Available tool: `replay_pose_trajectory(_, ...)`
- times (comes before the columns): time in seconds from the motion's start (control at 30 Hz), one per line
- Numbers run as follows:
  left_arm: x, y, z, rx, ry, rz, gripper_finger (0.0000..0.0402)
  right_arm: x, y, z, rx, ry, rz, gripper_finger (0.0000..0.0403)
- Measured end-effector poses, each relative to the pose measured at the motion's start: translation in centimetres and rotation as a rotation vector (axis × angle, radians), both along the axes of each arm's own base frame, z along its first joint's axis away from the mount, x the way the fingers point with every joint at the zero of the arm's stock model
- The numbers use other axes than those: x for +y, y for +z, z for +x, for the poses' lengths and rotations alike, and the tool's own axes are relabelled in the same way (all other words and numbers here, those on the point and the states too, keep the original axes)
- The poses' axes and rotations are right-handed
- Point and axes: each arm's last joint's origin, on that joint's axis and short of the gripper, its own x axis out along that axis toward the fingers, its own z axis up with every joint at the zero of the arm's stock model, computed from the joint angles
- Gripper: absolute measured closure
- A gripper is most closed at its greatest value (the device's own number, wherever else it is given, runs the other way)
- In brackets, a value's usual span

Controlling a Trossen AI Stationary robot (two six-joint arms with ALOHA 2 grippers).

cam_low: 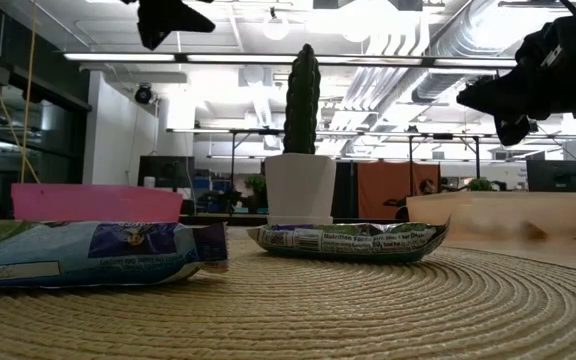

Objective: Pick and place Granola Bars by type
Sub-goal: Put the blue granola bar into the red bin

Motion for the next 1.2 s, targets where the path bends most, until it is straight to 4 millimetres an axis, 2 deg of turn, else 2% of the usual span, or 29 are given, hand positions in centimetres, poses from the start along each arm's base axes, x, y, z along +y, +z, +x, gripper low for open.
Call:
replay_pose_trajectory(0.2,-0.4,-1.5,1.6,0.078,-0.125,0.175,0.0211,0.0,0.0,0.0,0.000,0.001,0.000,0.0402)
replay_pose_trajectory(0.33,-0.8,-3.2,3.1,0.151,-0.227,0.245,0.0211,0.0,0.0,0.0,0.001,0.002,0.000,0.0402)
replay_pose_trajectory(0.57,-1.9,-7.1,6.1,0.262,-0.416,0.155,0.0211,0.0,0.0,0.0,0.001,0.002,0.000,0.0402)
replay_pose_trajectory(0.77,-2.3,-10.4,8.4,0.316,-0.434,0.135,0.0211,0.0,-0.1,0.1,0.011,0.002,0.002,0.0402)
replay_pose_trajectory(0.9,-2.5,-11.5,9.2,0.319,-0.445,0.135,0.0208,0.0,-0.1,0.1,0.010,0.002,0.002,0.0402)
replay_pose_trajectory(1.0,-2.6,-12.1,9.6,0.310,-0.479,0.153,0.0190,0.0,-0.1,0.1,0.014,0.002,0.003,0.0402)
replay_pose_trajectory(1.2,-2.7,-13.0,10.4,0.291,-0.532,0.231,0.0128,0.0,-0.2,0.1,0.020,0.002,0.004,0.0402)
